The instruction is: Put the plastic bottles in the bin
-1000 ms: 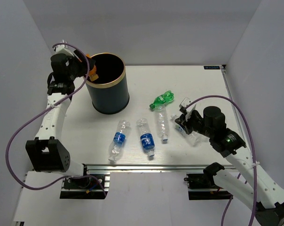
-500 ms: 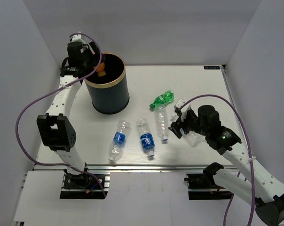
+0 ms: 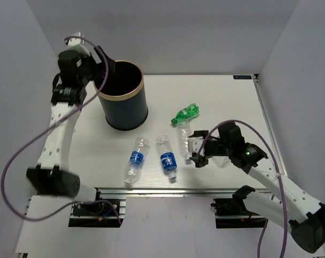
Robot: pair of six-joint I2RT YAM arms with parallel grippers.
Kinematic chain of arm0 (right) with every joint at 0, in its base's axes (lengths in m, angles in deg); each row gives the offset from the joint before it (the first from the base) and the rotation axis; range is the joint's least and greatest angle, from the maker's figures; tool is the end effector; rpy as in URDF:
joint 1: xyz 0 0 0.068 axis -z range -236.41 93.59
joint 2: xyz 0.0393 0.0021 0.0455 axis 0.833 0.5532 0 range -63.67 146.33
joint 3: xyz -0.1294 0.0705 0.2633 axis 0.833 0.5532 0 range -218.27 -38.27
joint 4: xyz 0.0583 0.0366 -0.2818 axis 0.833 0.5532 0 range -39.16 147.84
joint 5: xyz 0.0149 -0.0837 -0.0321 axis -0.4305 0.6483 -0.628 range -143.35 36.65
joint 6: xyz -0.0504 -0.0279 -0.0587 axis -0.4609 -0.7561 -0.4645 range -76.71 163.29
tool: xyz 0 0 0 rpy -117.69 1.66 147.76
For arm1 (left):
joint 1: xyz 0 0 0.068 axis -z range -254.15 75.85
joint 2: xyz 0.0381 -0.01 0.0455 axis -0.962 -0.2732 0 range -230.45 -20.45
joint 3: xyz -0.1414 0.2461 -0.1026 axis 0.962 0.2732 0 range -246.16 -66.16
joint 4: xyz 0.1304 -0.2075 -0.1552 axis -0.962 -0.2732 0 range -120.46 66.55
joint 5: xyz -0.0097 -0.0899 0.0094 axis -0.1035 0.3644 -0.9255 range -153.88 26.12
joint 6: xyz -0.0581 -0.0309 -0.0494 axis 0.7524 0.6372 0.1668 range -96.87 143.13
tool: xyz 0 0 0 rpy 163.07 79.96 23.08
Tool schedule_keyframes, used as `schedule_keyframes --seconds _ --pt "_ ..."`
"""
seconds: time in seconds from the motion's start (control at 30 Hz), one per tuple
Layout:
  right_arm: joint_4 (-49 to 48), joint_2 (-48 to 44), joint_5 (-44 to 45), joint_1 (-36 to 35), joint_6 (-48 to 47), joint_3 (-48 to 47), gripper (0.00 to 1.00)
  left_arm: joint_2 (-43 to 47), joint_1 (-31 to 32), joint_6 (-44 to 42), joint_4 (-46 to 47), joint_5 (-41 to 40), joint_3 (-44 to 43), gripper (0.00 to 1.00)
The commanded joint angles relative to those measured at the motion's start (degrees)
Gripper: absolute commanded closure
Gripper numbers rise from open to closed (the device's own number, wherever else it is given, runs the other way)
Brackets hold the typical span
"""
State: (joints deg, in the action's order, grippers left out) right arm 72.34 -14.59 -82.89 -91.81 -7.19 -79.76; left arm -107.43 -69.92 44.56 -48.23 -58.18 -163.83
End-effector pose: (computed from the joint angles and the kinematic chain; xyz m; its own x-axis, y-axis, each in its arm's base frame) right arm 0.1649 0.1606 0.2924 0.4075 -0.5337 -0.7410 -0.8498 0.0753 -0.5216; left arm 0.4034 -0.0370 0.4816 -0.2879 -0.3433 -0.8940 0.0690 0.9237 -0.3769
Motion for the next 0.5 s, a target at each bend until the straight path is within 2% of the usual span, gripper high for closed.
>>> schedule_keyframes --seconds 0.0,0.03,0.07,0.1,0.13,0.17,0.2,0.23,0.37,0.47 --pt "5.3 6.52 -10.1 -1.16 -41.0 0.8 0.1 17.06 0.17 -1.39 0.25 4.67 10.62 0.0" --pt "9.83 11.25 -10.19 -1.43 -48.24 -2.59 0.1 25.55 0.17 -1.39 0.78 4.68 17.88 0.0" --pt "11.27 13.74 -9.75 -1.78 -52.31 -4.45 0.13 29.55 0.17 -2.0 0.78 4.68 21.0 0.0" --pt "12.85 19.07 -9.49 -3.09 -53.83 -9.08 0.2 33.24 0.17 -3.23 -0.35 4.68 23.55 0.0" --pt "19.74 24.6 -9.31 -3.45 -55.41 -14.18 0.24 36.58 0.17 -3.76 -2.8 3.72 27.93 0.0" --pt "21.99 26.92 -9.13 -4.06 -60.82 -16.75 0.26 42.8 0.17 -3.76 -3.95 3.1 30.06 0.0" --pt "24.18 32.17 -8.78 -5.37 -61.84 -20.34 0.28 45.64 0.17 -4.37 -6.31 1.18 33.65 0.0" --pt "24.21 33.26 -8.52 -5.99 -62.02 -22.29 0.28 48.28 0.17 -4.99 -6.34 -0.14 35.16 0.0" --pt "12.72 36.26 -5.62 -11.09 -61.59 -22.31 0.25 59.01 -0.36 -7.54 -11.16 -6.91 41.41 0.0" --pt "11.2 41.95 -3.52 -14.26 -60.44 -25.29 0.25 63.59 -0.36 -8.07 -11.7 -8.59 45.19 0.0"
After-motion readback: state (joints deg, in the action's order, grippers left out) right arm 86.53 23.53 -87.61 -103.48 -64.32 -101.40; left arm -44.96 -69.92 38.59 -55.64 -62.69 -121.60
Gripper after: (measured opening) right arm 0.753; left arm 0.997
